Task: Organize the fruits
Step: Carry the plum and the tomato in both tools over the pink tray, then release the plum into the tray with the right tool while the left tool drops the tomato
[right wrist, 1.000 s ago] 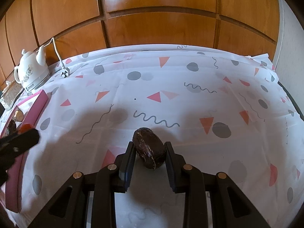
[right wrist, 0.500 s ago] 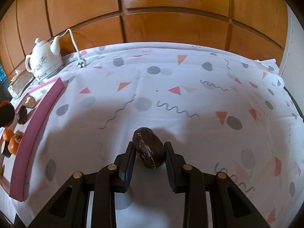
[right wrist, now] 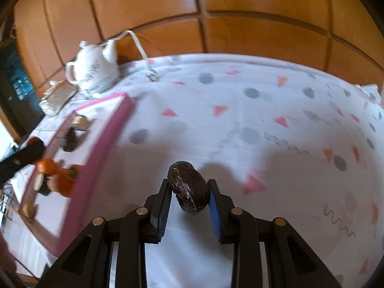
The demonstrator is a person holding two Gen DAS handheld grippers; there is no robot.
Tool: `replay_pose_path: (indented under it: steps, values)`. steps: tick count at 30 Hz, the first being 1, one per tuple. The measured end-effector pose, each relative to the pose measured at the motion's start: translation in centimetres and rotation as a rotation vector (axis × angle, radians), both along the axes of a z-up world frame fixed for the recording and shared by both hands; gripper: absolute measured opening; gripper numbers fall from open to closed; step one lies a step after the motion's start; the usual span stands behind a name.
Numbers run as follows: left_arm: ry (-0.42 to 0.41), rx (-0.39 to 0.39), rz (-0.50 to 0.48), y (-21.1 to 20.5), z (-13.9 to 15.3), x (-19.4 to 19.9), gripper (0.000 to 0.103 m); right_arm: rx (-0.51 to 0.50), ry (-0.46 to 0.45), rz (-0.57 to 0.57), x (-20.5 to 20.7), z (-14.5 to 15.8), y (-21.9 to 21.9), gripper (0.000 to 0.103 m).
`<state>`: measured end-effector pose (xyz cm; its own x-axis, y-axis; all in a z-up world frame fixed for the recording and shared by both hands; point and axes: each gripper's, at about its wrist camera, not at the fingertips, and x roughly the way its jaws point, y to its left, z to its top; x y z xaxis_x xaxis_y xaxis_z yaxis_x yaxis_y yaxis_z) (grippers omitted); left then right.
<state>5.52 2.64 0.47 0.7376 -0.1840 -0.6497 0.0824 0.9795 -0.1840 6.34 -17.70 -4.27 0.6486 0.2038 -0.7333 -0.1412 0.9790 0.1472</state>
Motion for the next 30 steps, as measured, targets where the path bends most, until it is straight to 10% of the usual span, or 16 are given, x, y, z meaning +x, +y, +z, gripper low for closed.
replay_pose_path:
  steps: [17,30]
  values:
    - [0.037,-0.042,0.142,7.8,-1.4,0.3,0.027,0.04,-0.019,0.33,2.9,3.3,13.3,0.03]
    - [0.054,0.024,0.176,6.9,-2.1,0.3,0.031,0.013,0.0,0.318,3.9,2.2,14.7,0.031]
